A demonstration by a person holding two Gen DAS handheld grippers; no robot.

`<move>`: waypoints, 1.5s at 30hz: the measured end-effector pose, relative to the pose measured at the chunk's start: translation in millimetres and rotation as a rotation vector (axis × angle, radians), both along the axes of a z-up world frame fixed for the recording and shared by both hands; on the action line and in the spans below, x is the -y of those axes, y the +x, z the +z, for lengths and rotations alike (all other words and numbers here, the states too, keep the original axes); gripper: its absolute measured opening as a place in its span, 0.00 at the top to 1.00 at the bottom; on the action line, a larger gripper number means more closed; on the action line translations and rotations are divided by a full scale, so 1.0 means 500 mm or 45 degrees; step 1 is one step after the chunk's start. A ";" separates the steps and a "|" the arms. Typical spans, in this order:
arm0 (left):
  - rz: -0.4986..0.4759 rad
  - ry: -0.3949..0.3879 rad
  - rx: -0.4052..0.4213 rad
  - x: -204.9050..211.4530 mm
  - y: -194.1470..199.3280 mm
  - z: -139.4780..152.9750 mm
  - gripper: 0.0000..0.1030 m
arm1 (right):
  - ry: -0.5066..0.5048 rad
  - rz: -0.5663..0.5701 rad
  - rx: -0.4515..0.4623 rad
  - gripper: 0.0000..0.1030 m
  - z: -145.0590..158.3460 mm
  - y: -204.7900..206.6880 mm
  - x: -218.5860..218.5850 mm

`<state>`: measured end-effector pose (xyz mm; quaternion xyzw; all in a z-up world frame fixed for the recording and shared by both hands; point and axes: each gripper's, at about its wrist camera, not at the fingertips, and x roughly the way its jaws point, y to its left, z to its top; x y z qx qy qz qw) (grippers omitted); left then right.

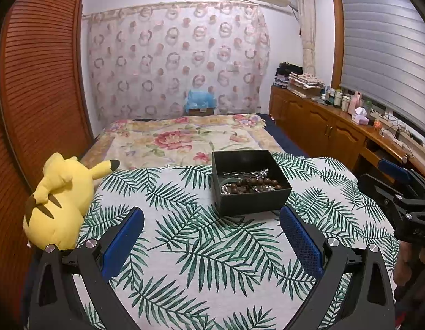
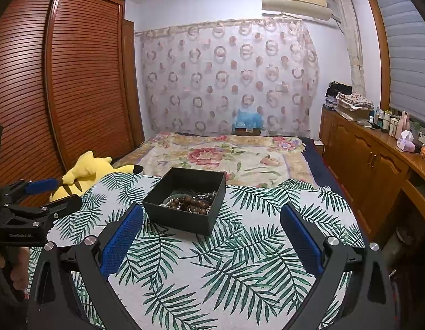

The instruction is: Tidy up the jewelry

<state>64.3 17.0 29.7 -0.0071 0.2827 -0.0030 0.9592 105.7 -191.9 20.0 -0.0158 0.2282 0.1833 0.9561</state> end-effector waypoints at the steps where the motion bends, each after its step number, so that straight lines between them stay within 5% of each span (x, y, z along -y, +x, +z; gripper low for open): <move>1: 0.000 -0.001 0.001 0.000 -0.001 0.001 0.08 | 0.001 -0.002 0.000 0.03 0.000 -0.001 0.000; 45: 0.004 -0.007 0.015 0.008 -0.001 0.009 0.08 | 0.017 -0.022 -0.003 0.03 -0.006 0.002 0.007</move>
